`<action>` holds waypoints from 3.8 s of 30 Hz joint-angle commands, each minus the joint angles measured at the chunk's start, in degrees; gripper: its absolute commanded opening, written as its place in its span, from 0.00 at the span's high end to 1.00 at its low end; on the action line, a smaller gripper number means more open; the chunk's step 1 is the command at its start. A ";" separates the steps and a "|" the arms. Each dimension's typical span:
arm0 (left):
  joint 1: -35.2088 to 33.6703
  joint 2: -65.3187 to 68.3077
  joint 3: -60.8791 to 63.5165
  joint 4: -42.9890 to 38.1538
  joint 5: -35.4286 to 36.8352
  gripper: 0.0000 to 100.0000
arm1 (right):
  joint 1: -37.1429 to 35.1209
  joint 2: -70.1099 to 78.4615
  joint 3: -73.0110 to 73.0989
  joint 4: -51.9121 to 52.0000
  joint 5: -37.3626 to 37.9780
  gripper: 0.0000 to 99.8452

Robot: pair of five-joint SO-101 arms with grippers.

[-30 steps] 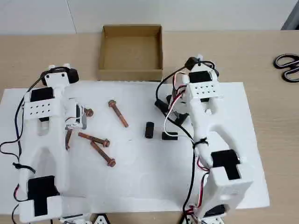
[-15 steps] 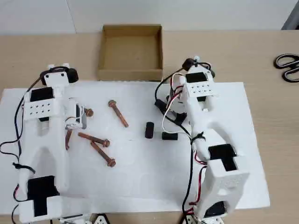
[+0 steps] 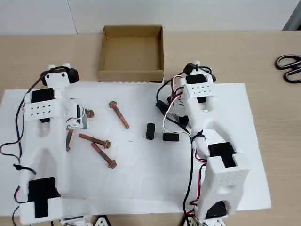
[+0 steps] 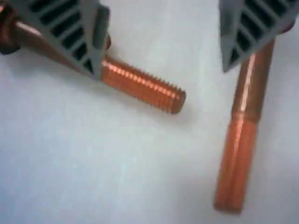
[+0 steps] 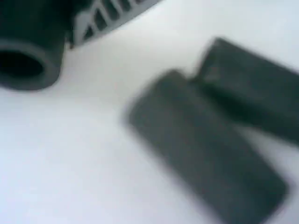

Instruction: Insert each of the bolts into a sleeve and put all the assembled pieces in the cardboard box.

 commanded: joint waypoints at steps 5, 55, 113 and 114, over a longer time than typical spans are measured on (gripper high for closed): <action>0.26 -0.35 4.79 -4.40 0.00 0.84 | -0.22 -0.48 -1.14 -0.31 0.53 1.00; 20.75 27.69 -38.73 2.81 34.46 0.90 | 8.22 -14.20 0.97 19.74 0.26 1.00; 20.22 48.62 -57.45 13.80 37.45 0.90 | 8.22 -14.20 1.05 19.74 0.18 1.00; 20.22 48.62 -57.45 13.71 37.45 0.90 | 8.22 -14.20 1.05 19.74 0.18 1.00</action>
